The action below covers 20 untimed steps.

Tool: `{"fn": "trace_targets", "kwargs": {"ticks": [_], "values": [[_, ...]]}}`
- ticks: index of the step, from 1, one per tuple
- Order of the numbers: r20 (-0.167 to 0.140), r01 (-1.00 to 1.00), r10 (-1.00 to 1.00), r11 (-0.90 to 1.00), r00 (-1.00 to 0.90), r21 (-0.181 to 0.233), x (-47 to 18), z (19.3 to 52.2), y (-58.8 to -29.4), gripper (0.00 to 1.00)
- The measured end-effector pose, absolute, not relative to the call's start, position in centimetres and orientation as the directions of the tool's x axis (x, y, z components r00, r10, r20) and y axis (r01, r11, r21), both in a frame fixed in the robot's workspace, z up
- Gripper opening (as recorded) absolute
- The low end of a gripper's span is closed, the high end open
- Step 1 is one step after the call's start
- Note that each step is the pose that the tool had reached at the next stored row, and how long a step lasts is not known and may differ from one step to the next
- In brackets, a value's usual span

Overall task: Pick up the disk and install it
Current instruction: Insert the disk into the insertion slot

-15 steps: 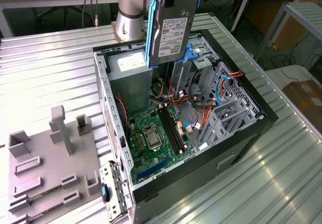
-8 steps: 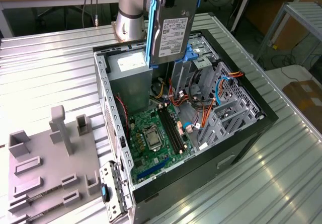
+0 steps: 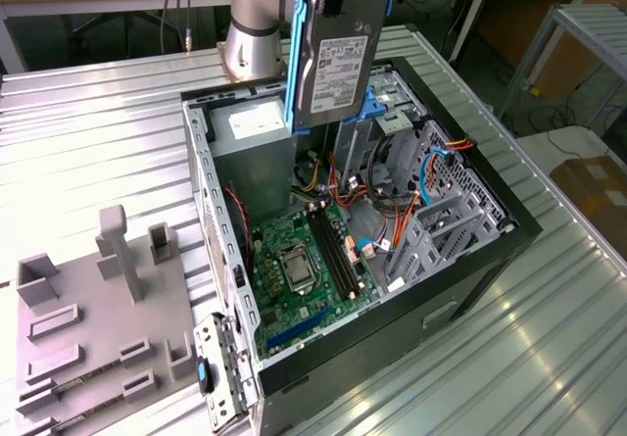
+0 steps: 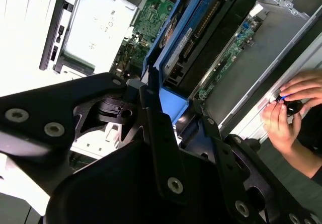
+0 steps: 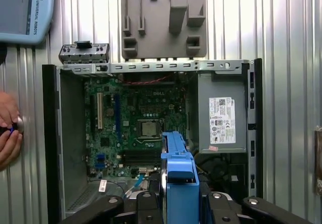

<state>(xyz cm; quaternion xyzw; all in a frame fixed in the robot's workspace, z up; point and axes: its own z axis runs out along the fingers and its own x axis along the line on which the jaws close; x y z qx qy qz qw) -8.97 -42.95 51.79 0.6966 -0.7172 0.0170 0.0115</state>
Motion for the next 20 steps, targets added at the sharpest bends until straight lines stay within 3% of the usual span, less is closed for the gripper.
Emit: {"fn": "trace_targets", "kwargs": {"ticks": [7,20], "values": [[0.044,-1.0,-0.999,0.03,-0.03,-0.009,-8.4,51.6,-44.8,0.37],[0.05,-0.999,-0.998,0.034,-0.034,-0.009,-5.0,51.2,-45.1,0.37]]}}
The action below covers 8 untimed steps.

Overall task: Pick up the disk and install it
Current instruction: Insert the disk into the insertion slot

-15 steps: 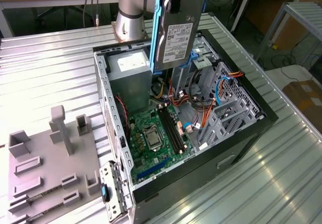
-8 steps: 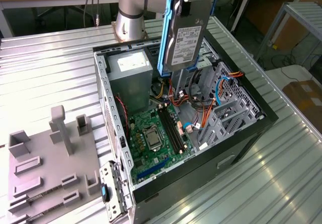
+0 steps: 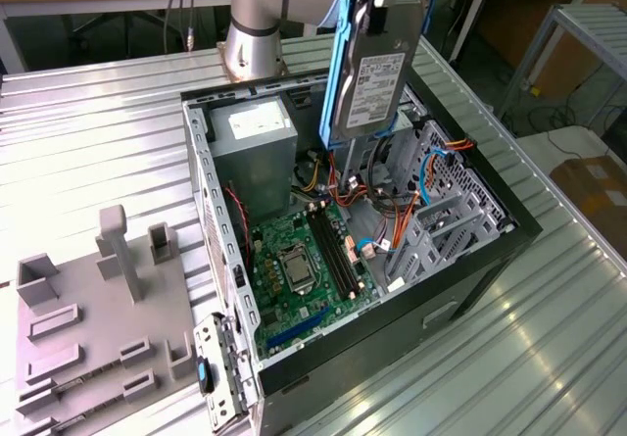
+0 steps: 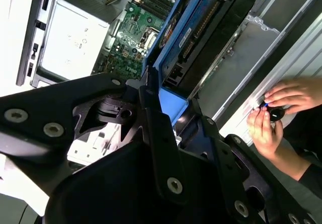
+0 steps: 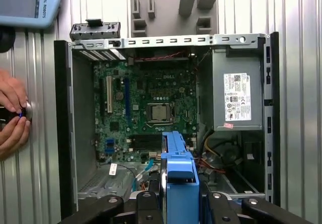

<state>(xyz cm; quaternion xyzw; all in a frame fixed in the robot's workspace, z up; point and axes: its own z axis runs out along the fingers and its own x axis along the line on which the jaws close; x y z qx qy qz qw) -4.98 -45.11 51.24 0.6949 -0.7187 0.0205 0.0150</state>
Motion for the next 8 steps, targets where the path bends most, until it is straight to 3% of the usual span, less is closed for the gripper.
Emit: {"fn": "trace_targets", "kwargs": {"ticks": [8], "values": [[0.051,-0.999,-0.998,0.039,-0.039,-0.009,-4.6,51.0,-47.1,0.37]]}}
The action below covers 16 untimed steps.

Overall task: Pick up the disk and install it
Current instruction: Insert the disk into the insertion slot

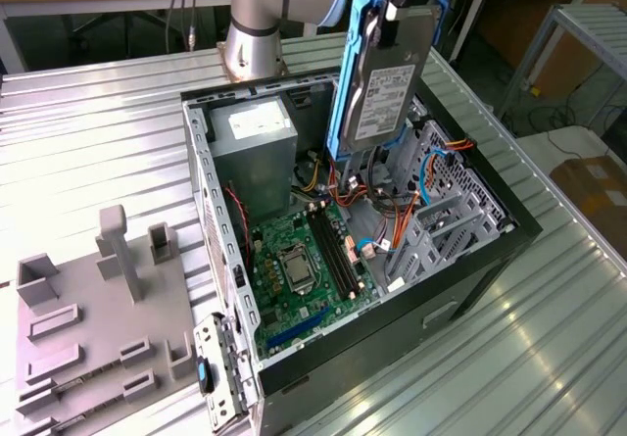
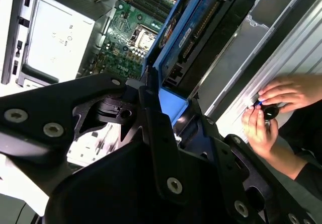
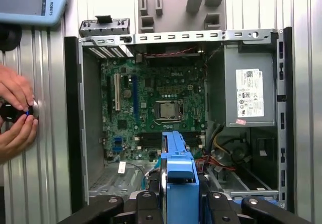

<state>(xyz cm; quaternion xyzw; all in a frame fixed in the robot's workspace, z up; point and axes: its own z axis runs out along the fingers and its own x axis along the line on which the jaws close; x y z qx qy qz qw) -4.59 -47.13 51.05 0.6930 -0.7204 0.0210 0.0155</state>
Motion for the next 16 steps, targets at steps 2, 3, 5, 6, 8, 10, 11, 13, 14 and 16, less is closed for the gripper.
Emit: {"fn": "trace_targets", "kwargs": {"ticks": [2,3,5,6,8,10,11,13,14,16], "values": [[0.053,-0.999,-0.998,0.04,-0.041,-0.009,-4.5,51.0,-47.7,0.37],[0.055,-0.999,-0.998,0.041,-0.041,-0.009,-4.4,51.0,-47.9,0.37],[0.061,-0.999,-0.997,0.042,-0.042,-0.009,-3.9,51.0,-48.0,0.37],[0.064,-0.999,-0.997,0.042,-0.042,-0.009,-3.5,50.9,-48.0,0.37],[0.071,-0.999,-0.997,0.043,-0.043,-0.01,-2.9,50.9,-48.0,0.37],[0.076,-0.999,-0.996,0.043,-0.044,-0.01,-2.3,50.9,-48.0,0.37],[0.079,-0.999,-0.996,0.045,-0.045,-0.01,-2.1,50.9,-48.1,0.37],[0.081,-0.999,-0.996,0.046,-0.047,-0.01,-1.9,50.9,-48.1,0.37],[0.082,-0.999,-0.996,0.047,-0.047,-0.01,-1.8,50.9,-48.2,0.37],[0.083,-0.999,-0.995,0.047,-0.048,-0.01,-1.7,50.9,-48.5,0.37]]}}
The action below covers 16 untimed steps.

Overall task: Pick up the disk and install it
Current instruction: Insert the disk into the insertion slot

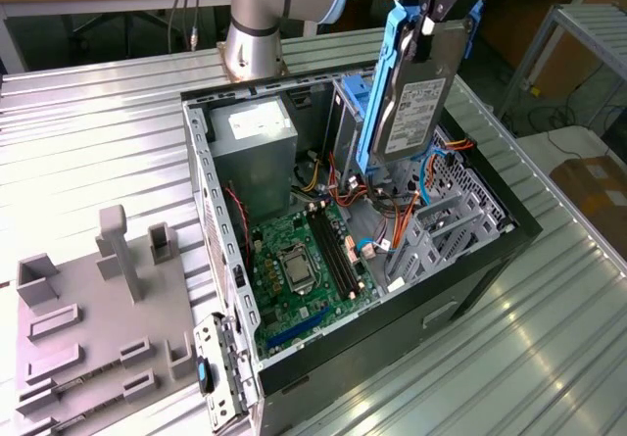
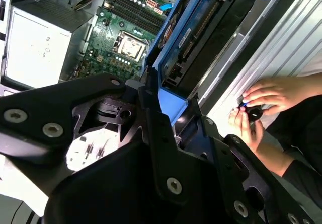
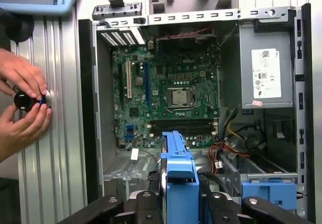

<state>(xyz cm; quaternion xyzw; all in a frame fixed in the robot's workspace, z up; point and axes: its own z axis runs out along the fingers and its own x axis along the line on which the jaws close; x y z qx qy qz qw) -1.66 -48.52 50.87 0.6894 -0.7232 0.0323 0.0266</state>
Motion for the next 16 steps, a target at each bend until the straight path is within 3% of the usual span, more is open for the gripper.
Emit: {"fn": "trace_targets", "kwargs": {"ticks": [5,16], "values": [[0.095,-0.998,-0.994,0.056,-0.056,-0.011,-0.6,50.7,-51.9,0.37],[0.095,-0.998,-0.994,0.056,-0.057,-0.011,0.3,50.6,-52.3,0.37]]}}
